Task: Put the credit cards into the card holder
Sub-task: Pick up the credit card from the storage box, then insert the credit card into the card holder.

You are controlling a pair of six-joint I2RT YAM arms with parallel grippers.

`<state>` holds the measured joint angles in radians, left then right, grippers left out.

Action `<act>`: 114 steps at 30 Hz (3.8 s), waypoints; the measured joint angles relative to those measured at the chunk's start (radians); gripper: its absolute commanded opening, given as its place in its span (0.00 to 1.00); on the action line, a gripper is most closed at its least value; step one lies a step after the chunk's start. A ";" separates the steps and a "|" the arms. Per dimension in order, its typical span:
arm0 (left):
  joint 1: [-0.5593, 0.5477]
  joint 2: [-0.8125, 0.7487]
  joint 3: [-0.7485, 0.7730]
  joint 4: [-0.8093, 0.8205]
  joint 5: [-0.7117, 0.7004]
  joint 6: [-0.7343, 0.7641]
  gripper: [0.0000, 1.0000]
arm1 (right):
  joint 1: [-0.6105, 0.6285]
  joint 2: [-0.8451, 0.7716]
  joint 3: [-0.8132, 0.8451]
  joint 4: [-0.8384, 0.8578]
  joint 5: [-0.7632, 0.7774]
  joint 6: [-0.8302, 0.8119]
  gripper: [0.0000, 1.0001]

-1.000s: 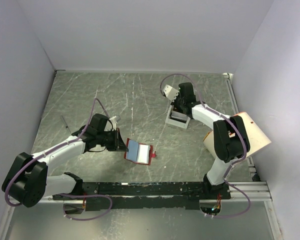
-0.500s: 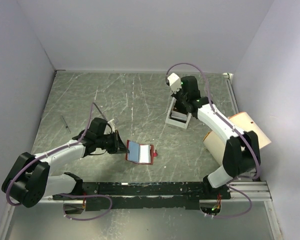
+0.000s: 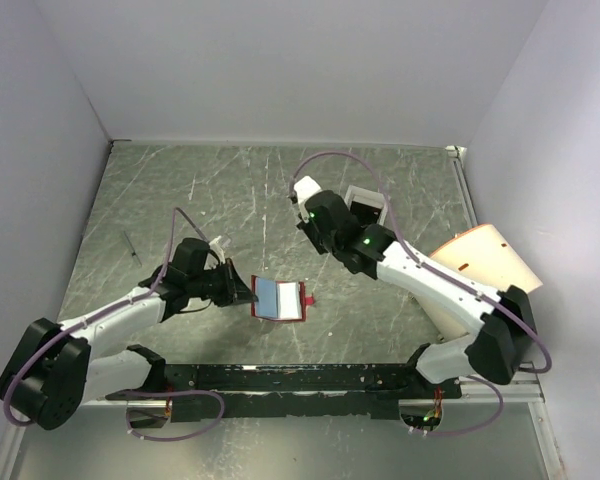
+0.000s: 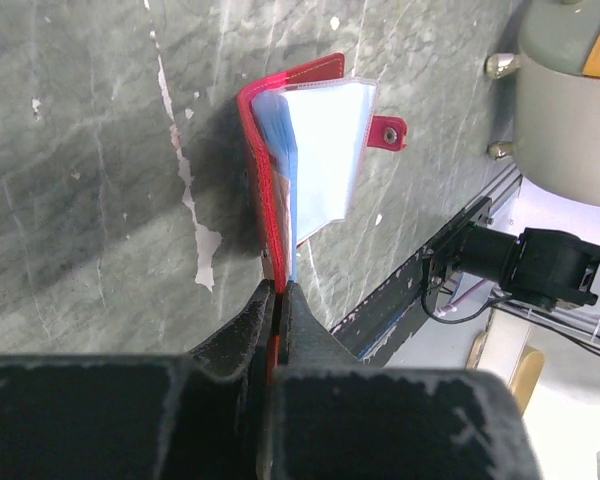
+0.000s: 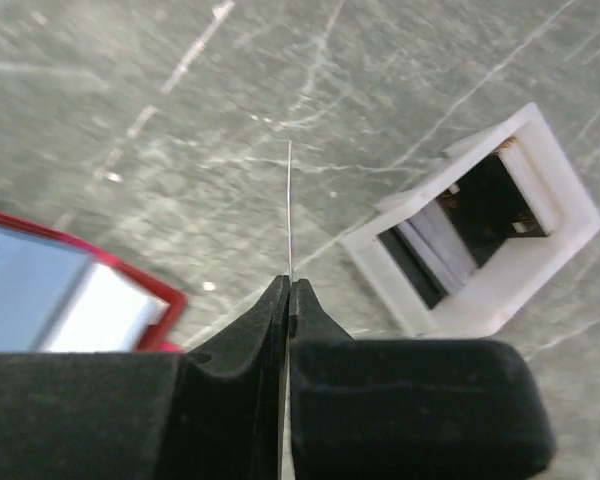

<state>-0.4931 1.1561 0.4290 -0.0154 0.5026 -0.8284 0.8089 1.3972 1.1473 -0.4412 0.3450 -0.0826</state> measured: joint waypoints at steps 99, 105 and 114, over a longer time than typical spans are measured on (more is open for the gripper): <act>0.000 0.077 -0.071 -0.034 -0.117 0.037 0.07 | 0.097 -0.011 -0.555 0.549 -0.293 1.009 0.00; 0.000 0.077 -0.071 -0.035 -0.119 0.039 0.07 | 0.089 -0.011 -0.586 0.564 -0.294 0.999 0.00; 0.000 0.077 -0.070 -0.035 -0.119 0.039 0.07 | 0.084 -0.006 -0.596 0.570 -0.293 0.946 0.00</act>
<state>-0.4931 1.2335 0.3588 -0.0509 0.3832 -0.7891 0.8928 1.3911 0.5514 0.1291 0.0521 0.8631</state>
